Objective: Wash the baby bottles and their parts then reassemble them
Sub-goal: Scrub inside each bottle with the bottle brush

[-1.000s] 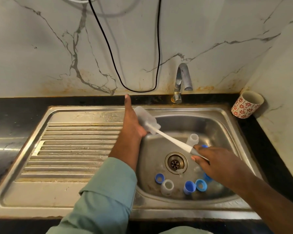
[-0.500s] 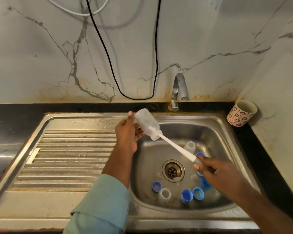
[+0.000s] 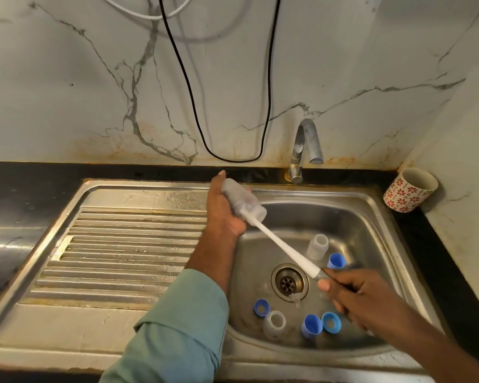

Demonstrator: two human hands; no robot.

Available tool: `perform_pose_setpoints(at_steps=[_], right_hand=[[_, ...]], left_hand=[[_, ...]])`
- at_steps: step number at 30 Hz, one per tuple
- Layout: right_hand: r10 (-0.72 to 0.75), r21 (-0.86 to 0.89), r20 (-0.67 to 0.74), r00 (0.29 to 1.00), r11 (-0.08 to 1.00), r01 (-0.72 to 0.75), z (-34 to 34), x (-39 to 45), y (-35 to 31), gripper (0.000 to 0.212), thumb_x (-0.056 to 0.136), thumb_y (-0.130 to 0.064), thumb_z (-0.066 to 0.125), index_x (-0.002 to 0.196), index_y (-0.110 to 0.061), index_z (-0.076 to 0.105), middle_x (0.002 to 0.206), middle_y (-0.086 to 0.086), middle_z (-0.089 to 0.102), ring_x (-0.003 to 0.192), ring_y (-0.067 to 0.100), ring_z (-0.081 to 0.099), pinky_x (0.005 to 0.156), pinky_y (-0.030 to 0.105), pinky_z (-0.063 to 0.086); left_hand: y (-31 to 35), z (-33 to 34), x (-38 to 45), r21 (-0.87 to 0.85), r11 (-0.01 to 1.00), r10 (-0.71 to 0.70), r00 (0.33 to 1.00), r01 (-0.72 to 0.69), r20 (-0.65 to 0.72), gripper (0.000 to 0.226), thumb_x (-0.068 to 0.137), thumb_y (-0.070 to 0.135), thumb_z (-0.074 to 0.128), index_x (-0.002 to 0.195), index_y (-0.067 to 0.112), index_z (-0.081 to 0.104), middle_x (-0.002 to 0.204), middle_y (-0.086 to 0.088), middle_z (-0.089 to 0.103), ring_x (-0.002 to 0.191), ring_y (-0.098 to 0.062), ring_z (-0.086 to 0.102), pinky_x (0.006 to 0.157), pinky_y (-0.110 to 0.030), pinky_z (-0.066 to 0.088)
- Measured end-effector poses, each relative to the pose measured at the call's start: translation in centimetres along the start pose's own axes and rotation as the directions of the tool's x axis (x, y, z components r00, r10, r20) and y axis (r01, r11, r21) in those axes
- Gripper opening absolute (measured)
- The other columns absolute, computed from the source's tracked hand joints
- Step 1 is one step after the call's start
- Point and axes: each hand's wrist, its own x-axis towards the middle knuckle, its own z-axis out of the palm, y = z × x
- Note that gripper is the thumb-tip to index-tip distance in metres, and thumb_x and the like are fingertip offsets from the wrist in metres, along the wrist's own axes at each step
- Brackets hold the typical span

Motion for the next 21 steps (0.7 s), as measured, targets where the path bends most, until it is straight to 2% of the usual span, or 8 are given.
perform_pose_setpoints(at_steps=[2,5,7,10,13,16,18,21], right_hand=[[0.057,0.176,0.051,0.997,0.982,-0.065,-0.6,-0.7,-1.0,0.033,0.094,-0.022,0.059,0.067,-0.031,0.075,0.055,0.007,0.052,0.039,0.013,0.039,0.037,0.02,0.034],[0.093,0.221,0.015,0.996,0.971,-0.094,-0.3,-0.7,-1.7,0.03,0.094,-0.028,0.057,0.069,-0.024,0.074,0.058,0.009,0.056,0.042,0.016,0.04,0.039,0.022,0.035],[0.132,0.183,-0.032,0.991,0.975,-0.124,0.2,-0.1,-1.5,0.03,0.093,-0.032,0.058,0.075,-0.013,0.072,0.06,0.009,0.057,0.044,0.015,0.042,0.042,0.025,0.037],[0.104,-0.032,-0.084,0.991,0.994,-0.107,0.6,0.5,-0.9,0.03,0.095,-0.035,0.058,0.074,-0.018,0.07,0.054,0.001,0.053,0.044,0.01,0.043,0.045,0.025,0.041],[0.114,0.033,0.037,0.993,0.993,-0.115,-0.1,-0.6,-1.9,0.023,0.096,-0.032,0.057,0.087,-0.019,0.073,0.051,0.003,0.049,0.038,0.01,0.037,0.038,0.021,0.034],[0.079,0.186,0.067,0.995,0.978,-0.09,-0.9,-1.8,-2.4,0.024,0.094,-0.029,0.057,0.084,-0.02,0.076,0.055,0.008,0.051,0.04,0.015,0.035,0.037,0.022,0.032],[0.09,0.225,-0.014,0.996,0.971,-0.085,-0.4,-1.7,-1.7,0.026,0.095,-0.027,0.056,0.084,-0.011,0.074,0.058,0.01,0.052,0.041,0.015,0.037,0.038,0.022,0.033],[0.13,0.14,-0.034,0.991,0.982,-0.124,1.0,-1.5,-0.7,0.028,0.096,-0.03,0.055,0.091,-0.008,0.071,0.054,0.004,0.05,0.041,0.009,0.038,0.04,0.022,0.034]], left_hand=[[0.4,0.1,0.5,-0.135,0.991,0.006,0.995,0.007,0.1,0.036,0.088,0.046,0.062,0.091,0.01,0.055,0.079,-0.007,0.054,0.09,-0.012,0.056,0.069,-0.031,0.046],[0.6,0.8,0.1,-0.109,0.994,0.042,0.99,-0.028,0.133,0.034,0.085,0.043,0.065,0.097,0.012,0.058,0.081,-0.007,0.057,0.081,-0.019,0.06,0.066,-0.033,0.052],[0.4,1.1,0.2,-0.062,0.993,0.106,0.988,-0.099,0.109,0.04,0.078,0.04,0.072,0.101,0.011,0.059,0.084,-0.008,0.056,0.074,-0.022,0.058,0.062,-0.033,0.054],[0.7,0.9,0.5,0.038,0.989,0.138,0.987,-0.141,0.077,0.067,0.06,0.041,0.081,0.116,0.009,0.061,0.096,-0.011,0.055,0.08,-0.024,0.058,0.064,-0.037,0.054],[1.2,0.5,0.7,0.064,0.994,0.077,0.988,-0.086,0.132,0.035,0.082,0.043,0.065,0.087,0.008,0.065,0.079,-0.006,0.054,0.069,-0.018,0.055,0.061,-0.03,0.048],[1.4,0.6,0.2,-0.04,0.996,0.091,0.958,-0.083,0.273,0.036,0.084,0.039,0.06,0.059,0.016,0.069,0.065,-0.002,0.054,0.06,-0.016,0.052,0.061,-0.027,0.047],[1.4,0.7,0.1,-0.061,0.995,0.096,0.943,-0.081,0.318,0.029,0.079,0.038,0.064,0.06,0.017,0.068,0.066,-0.002,0.055,0.061,-0.017,0.054,0.061,-0.028,0.049],[1.2,0.5,0.5,0.006,0.997,0.072,0.962,-0.076,0.265,0.027,0.082,0.04,0.066,0.078,0.014,0.063,0.072,-0.003,0.054,0.066,-0.018,0.054,0.062,-0.029,0.05]])
